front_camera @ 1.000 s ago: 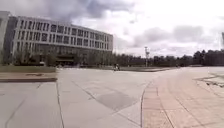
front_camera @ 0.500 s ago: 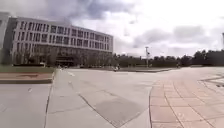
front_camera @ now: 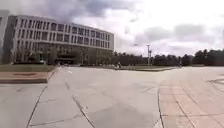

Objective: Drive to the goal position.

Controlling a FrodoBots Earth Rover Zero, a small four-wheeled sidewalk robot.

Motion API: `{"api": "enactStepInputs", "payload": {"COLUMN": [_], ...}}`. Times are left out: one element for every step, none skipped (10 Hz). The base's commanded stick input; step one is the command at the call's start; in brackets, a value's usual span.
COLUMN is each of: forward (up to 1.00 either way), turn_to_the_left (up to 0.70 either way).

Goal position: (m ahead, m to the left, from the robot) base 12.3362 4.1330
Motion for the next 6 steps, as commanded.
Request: {"api": "enactStepInputs", "payload": {"forward": [0.00, 0.00, 0.00, 0.02, 0.08, 0.00], "turn_to_the_left": [0.00, 0.00, 0.00, 0.00, 0.00, 0.00]}}
